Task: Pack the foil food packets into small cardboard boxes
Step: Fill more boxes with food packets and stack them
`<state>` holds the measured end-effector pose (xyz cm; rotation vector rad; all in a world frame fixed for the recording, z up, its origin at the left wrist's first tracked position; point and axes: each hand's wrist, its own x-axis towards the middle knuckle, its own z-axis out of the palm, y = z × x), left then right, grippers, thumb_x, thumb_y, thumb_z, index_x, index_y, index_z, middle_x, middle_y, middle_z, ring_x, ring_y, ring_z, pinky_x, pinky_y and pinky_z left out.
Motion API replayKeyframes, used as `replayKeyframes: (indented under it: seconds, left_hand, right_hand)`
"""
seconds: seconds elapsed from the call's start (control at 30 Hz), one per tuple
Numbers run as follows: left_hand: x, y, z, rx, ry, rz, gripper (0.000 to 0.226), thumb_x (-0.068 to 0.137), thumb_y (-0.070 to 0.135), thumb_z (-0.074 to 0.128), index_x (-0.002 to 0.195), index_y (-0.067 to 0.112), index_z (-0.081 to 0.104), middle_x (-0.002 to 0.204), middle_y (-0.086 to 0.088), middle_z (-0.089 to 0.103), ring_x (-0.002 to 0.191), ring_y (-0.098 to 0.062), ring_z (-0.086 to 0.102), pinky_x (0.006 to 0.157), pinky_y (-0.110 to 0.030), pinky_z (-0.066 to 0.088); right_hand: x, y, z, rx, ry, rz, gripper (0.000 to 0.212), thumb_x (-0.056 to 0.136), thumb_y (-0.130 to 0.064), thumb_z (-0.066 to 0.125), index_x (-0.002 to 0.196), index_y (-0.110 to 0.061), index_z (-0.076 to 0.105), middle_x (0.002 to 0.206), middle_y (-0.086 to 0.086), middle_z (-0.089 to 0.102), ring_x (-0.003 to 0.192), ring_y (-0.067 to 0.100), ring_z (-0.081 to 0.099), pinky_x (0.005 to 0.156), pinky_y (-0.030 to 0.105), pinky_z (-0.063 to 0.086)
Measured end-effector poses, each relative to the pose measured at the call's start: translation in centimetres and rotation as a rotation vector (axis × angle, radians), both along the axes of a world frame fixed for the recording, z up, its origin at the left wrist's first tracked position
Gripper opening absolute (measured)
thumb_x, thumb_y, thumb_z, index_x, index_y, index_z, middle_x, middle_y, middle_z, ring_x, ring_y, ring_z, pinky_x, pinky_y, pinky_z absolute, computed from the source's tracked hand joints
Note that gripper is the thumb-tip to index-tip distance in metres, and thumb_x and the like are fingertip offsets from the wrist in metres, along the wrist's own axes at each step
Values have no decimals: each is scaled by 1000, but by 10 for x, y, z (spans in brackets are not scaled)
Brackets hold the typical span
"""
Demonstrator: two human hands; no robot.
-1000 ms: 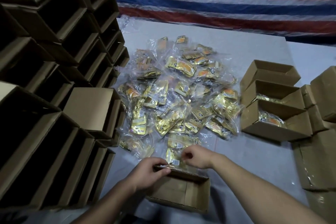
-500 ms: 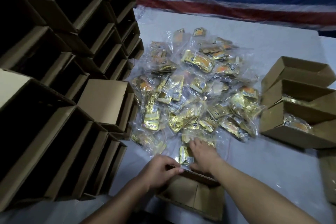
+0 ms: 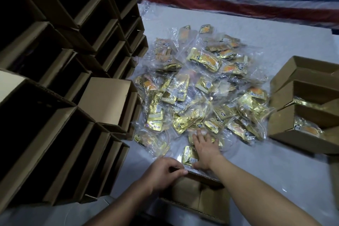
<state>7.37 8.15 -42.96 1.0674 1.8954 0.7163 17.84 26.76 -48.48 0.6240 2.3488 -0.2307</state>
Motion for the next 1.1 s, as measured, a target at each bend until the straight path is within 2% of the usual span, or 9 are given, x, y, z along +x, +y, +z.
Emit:
replayKeyframes:
  seconds: [0.2,0.3,0.4,0.47,0.53,0.67,0.8,0.9,1.1]
  left_hand:
    - [0,1,2,-26,-8,-13,34,74,66,58,102,46,62,81,33,65,87,8,62,81,-15,48]
    - [0,1,2,-33,-7,-1,36,74,67,58,102,45,64,86,27,68,87,7,62,83,-18,49]
    - [0,1,1,-37,-6,2,41,74,68,57,101,39,67,91,19,71,88,5,62,89,-27,50]
    - [0,0,1,-44,-4,5,44,73,69,56,98,36,70,92,18,71,89,4,62,92,-29,49]
    - [1,0,2,-48,2,10,43,73,69,57,98,37,70,92,19,71,89,5,63,94,-30,49]
    - [-1,-2,3,-46,-1,24,42,73,69,57,98,38,69,92,19,71,89,4,63,94,-31,49]
    - [-2,-4,3,-68,-22,16,40,74,64,64,95,31,74,94,15,71,90,2,63,88,-33,52]
    - [-1,-5,3,-66,-15,-4,31,78,56,69,95,30,75,95,14,71,91,1,63,89,-33,52]
    - [-1,-4,7,-58,-18,-5,24,83,48,71,94,27,75,95,11,71,91,-1,63,89,-33,51]
  right_hand:
    - [17,3,7,92,171,158,107,83,-71,56,157,-13,4,163,12,13,146,39,21,114,59,24]
    - [26,6,9,67,342,395,76,89,-62,52,145,-14,33,144,12,41,129,31,41,105,47,34]
    - [27,4,8,-13,397,548,56,91,-49,57,132,-13,47,128,10,50,117,29,50,97,42,39]
    - [25,0,6,-14,345,571,62,91,-47,57,140,-13,41,133,12,47,121,30,47,101,44,37]
    - [22,-4,2,25,264,533,79,92,-52,55,152,-11,24,143,13,40,128,32,41,108,45,31]
    - [19,-9,-4,105,207,445,101,89,-64,52,157,-6,3,145,15,37,130,32,37,112,46,27]
    - [24,-20,-10,188,206,470,92,91,-59,53,154,-7,10,133,21,43,119,36,42,101,48,33]
    - [26,-26,-13,214,152,491,85,91,-55,55,150,-10,15,133,24,41,119,39,44,102,51,33]
    - [42,-14,-13,26,162,332,75,89,-39,64,149,-23,21,143,19,35,123,36,45,101,45,35]
